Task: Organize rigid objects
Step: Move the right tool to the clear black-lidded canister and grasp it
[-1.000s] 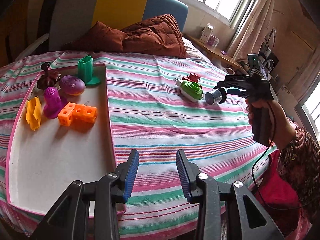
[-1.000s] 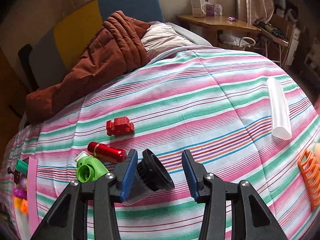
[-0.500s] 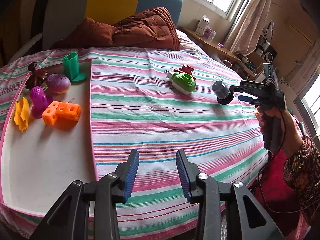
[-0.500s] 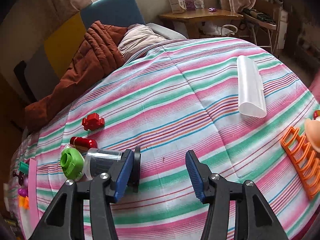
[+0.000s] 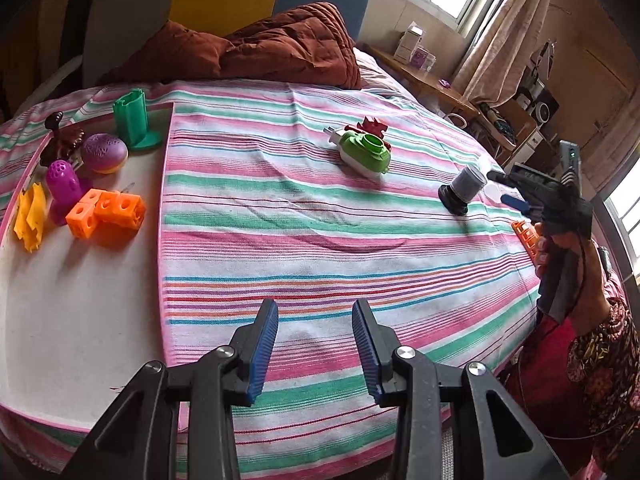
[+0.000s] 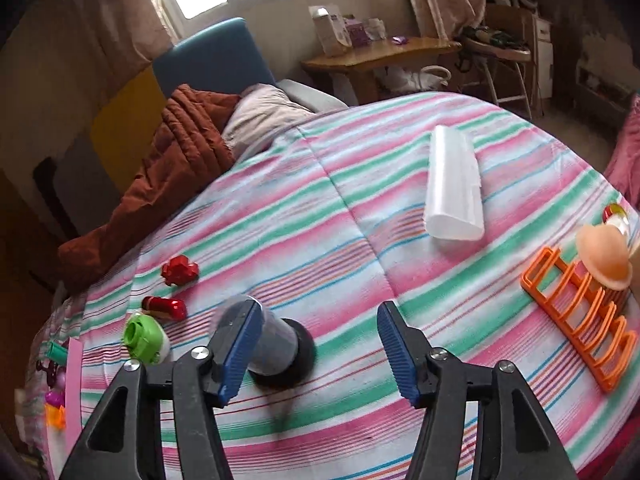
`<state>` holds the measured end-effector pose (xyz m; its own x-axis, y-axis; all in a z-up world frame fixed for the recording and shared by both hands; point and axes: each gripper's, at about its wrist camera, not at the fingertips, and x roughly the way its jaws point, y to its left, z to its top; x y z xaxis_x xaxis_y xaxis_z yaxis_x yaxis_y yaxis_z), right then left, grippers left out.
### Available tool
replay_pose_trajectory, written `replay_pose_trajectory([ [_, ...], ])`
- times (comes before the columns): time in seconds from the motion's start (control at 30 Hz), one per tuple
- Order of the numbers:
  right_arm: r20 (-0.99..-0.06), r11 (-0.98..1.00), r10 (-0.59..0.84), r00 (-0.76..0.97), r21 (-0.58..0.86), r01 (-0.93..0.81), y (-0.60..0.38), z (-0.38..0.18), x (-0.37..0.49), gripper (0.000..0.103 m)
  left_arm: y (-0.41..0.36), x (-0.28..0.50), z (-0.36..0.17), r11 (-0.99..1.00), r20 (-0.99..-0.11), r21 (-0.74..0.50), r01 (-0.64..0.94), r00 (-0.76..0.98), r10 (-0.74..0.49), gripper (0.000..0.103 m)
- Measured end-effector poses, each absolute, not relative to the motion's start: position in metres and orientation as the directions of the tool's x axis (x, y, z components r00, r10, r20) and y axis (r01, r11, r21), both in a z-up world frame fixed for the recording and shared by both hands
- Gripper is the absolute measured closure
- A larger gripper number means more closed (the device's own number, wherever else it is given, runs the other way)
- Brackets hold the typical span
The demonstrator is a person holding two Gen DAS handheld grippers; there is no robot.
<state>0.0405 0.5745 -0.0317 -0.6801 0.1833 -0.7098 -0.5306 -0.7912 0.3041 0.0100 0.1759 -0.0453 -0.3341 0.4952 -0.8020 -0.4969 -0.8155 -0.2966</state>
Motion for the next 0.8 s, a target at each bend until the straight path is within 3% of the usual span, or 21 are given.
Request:
replay_pose_trajectory([
  [0.27,-0.715,-0.888,0.101,-0.691,0.248,-0.387,0.539,-0.042,0.014,0.041,0.187,0.013,-0.045,-0.811,-0.812,-0.280,-0.514,-0.324,0.486,0.065],
  [0.33,-0.731,-0.894,0.101,-0.675,0.231,-0.383,0.541,-0.049,0.011,0.046,0.192,0.013,-0.044,-0.808,-0.815,-0.277,-0.521,-0.318,0.484,0.065],
  [0.37,-0.736,-0.898,0.091,-0.671,0.231,-0.375,0.542,-0.052,0.009,0.055,0.194,0.012,-0.044,-0.806,-0.816,-0.275,-0.524,-0.316,0.483,0.065],
  [0.8,-0.773,-0.902,0.044,-0.633,0.241,-0.358,0.530,-0.047,0.008,0.059,0.259,-0.025,-0.035,-0.824,-0.829,-0.238,-0.514,-0.335,0.449,0.065],
])
